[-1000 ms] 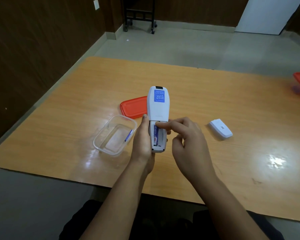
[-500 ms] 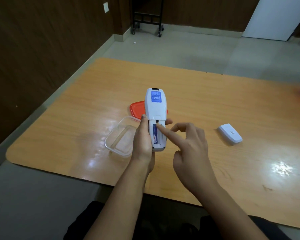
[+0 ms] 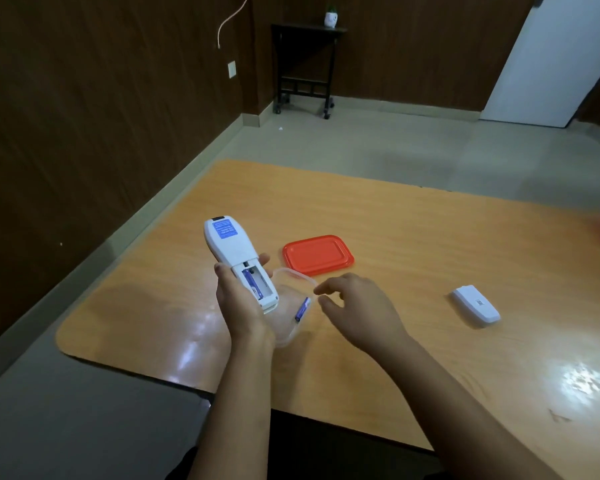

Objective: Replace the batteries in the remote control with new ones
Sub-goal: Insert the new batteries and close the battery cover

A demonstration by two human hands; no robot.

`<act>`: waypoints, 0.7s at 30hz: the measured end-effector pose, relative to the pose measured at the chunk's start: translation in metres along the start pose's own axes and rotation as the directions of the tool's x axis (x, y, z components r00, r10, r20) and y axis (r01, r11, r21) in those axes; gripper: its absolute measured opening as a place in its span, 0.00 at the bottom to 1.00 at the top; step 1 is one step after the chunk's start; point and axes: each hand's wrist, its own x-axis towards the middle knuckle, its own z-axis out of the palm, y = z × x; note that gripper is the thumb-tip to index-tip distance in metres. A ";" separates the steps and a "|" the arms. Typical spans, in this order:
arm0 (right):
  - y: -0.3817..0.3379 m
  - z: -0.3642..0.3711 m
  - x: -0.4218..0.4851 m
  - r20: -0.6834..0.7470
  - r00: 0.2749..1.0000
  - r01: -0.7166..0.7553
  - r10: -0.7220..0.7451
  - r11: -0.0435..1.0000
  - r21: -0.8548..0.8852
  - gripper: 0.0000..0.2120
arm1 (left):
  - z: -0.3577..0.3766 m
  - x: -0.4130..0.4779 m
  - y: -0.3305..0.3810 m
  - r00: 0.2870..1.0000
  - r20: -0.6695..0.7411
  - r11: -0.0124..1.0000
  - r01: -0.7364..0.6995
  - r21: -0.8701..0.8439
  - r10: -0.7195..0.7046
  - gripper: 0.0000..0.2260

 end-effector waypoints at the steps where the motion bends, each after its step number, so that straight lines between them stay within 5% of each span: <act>1: -0.009 0.002 0.008 0.032 0.999 0.034 -0.032 0.998 -0.055 0.14 | 0.000 -0.001 0.002 1.000 0.004 1.000 -0.010 0.018 0.010 0.21; 6: -0.052 0.019 0.040 0.272 0.962 0.111 0.028 0.869 -0.482 0.16 | -0.008 0.001 0.011 0.999 0.018 0.997 -0.034 0.065 0.033 0.18; 9: -0.057 0.025 0.048 0.327 0.940 0.115 0.092 0.821 -0.560 0.15 | -0.010 0.001 0.014 0.999 0.026 0.998 -0.026 0.055 0.025 0.18; 17: -0.058 0.026 0.055 0.340 0.933 0.078 0.121 0.853 -0.517 0.19 | -0.008 0.000 0.015 0.998 0.050 0.998 -0.029 0.052 0.026 0.17; 21: -0.045 0.010 0.051 0.266 0.962 0.004 0.067 0.965 -0.260 0.21 | -0.005 -0.003 0.014 0.997 0.071 0.999 -0.008 0.031 0.006 0.17</act>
